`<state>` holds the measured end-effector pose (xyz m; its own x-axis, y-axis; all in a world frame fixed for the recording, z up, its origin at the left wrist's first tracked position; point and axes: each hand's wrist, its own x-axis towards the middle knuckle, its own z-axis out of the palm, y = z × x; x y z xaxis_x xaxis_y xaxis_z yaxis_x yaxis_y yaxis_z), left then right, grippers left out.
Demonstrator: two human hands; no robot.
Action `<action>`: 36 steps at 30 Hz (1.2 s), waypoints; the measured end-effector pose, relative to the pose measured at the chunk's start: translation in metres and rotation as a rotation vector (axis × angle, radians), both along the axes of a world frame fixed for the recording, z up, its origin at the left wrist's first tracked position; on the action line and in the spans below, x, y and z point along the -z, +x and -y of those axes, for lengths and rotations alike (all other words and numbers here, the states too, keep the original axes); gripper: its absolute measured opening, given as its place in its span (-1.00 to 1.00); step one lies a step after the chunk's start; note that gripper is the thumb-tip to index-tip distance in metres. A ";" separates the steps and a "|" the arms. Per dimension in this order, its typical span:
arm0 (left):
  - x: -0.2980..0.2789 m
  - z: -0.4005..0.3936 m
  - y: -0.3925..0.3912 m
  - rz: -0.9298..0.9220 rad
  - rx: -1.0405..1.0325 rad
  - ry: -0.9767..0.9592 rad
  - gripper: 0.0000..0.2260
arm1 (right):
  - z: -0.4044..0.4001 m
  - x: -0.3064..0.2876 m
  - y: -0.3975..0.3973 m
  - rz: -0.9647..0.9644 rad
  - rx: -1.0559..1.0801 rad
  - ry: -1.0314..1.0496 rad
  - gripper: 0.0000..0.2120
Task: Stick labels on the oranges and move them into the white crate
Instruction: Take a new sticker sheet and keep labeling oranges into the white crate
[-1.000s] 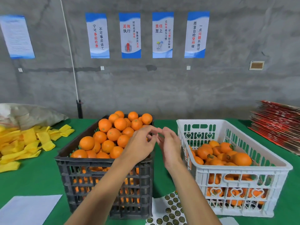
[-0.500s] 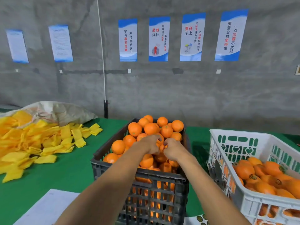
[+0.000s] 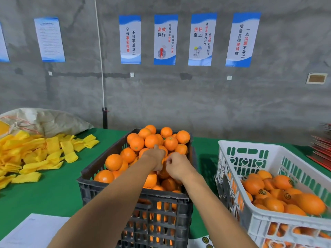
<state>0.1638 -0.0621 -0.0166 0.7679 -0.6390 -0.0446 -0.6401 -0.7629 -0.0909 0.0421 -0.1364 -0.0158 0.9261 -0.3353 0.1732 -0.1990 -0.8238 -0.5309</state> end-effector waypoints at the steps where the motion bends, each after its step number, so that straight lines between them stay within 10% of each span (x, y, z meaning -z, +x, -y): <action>1: -0.004 -0.003 -0.004 -0.001 0.028 -0.060 -0.53 | -0.001 -0.004 -0.005 0.066 0.015 0.002 -0.77; 12: -0.013 -0.022 -0.081 -0.182 0.059 -0.493 -0.45 | 0.031 0.009 -0.092 0.622 0.227 0.179 -0.77; 29: 0.012 -0.025 -0.105 -0.187 0.033 -0.665 -0.48 | 0.043 0.229 -0.179 -0.104 0.200 -0.085 -0.65; 36: 0.015 -0.028 -0.102 -0.224 -0.016 -0.679 -0.41 | 0.053 0.246 -0.177 -0.046 0.229 -0.085 -0.53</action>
